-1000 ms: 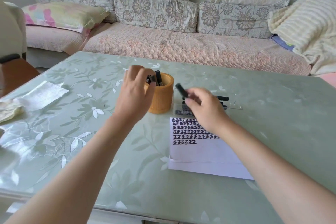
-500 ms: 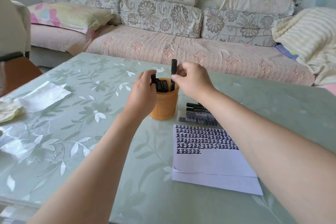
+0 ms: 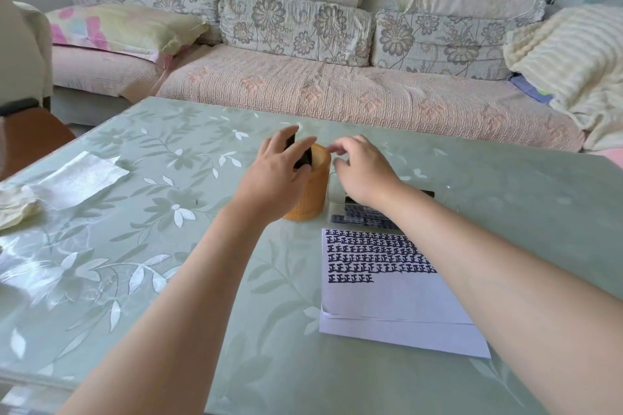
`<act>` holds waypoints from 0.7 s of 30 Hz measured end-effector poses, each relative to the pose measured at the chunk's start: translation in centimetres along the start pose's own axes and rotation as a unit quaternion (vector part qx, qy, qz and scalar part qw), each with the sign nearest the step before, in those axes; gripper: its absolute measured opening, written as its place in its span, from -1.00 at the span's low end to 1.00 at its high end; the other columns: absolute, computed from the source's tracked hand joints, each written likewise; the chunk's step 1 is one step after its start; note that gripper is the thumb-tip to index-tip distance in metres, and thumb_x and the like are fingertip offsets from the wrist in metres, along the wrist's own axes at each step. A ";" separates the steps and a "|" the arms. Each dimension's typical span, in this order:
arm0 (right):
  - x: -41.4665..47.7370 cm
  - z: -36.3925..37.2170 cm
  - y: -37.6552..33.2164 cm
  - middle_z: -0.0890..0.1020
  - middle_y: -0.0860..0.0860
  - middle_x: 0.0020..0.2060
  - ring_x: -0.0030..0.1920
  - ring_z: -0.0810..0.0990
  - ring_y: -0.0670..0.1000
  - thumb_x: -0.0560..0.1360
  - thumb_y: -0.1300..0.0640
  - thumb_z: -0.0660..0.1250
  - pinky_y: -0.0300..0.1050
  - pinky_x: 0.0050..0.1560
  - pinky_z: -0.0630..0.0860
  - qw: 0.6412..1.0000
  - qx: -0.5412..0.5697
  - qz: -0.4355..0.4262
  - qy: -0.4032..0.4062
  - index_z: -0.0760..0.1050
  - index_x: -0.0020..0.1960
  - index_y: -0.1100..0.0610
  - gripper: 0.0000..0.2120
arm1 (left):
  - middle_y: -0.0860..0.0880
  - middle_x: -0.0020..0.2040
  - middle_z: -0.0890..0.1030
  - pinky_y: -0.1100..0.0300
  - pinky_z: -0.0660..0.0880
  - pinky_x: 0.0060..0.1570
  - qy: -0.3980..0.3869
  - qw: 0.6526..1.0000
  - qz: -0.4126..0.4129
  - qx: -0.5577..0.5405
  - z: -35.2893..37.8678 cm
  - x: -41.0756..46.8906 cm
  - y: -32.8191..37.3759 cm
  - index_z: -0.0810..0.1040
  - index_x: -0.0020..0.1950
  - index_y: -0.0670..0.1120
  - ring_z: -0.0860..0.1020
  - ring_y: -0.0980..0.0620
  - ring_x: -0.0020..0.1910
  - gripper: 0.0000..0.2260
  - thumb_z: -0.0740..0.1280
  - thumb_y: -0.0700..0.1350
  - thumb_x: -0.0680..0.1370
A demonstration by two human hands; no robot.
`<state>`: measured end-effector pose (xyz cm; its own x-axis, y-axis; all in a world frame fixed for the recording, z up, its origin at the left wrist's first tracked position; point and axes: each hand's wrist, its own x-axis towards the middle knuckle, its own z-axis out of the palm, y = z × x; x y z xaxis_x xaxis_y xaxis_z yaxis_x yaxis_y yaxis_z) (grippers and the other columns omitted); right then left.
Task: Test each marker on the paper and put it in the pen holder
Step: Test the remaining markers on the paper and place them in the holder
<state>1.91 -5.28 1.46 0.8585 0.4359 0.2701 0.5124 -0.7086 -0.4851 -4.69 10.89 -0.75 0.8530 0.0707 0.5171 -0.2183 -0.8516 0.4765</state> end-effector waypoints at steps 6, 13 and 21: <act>-0.3 -0.8 3.8 0.59 0.01 0.20 0.17 0.55 0.10 0.56 0.16 0.22 -0.10 -0.04 0.42 0.975 -0.205 0.032 -0.085 0.57 0.17 -0.05 -0.74 | 0.04 0.41 0.24 0.00 0.42 0.20 0.020 0.998 -0.059 0.013 -0.2 0.0 0.1 0.40 0.38 0.06 0.24 -0.03 0.37 -0.58 0.32 -0.01 0.52; 1.0 0.1 3.7 0.63 0.05 0.11 0.06 0.59 0.15 0.56 0.02 0.31 -0.12 -0.10 0.48 0.941 -0.303 0.050 -0.146 0.60 0.17 -0.01 -0.78 | 0.06 0.48 0.16 0.02 0.36 0.24 -0.003 0.999 -0.051 0.003 0.4 -0.2 0.4 0.30 0.45 0.05 0.23 -0.04 0.40 -0.47 0.36 -0.02 0.51; 1.4 0.3 4.3 0.64 0.09 -0.01 -0.01 0.59 0.18 0.54 0.02 0.33 -0.07 -0.11 0.51 0.940 -0.326 -0.025 -0.099 0.59 0.07 0.08 -0.81 | 0.03 0.49 0.19 -0.07 0.39 0.26 0.017 0.997 -0.029 0.062 0.1 -0.3 0.5 0.33 0.43 0.06 0.22 -0.06 0.40 -0.44 0.40 0.00 0.45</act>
<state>5.30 -7.51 -0.52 0.8456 0.5267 0.0870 0.5107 -0.8456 0.1551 -5.01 10.37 -0.79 0.8454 0.1378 0.5161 -0.1065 -0.9033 0.4156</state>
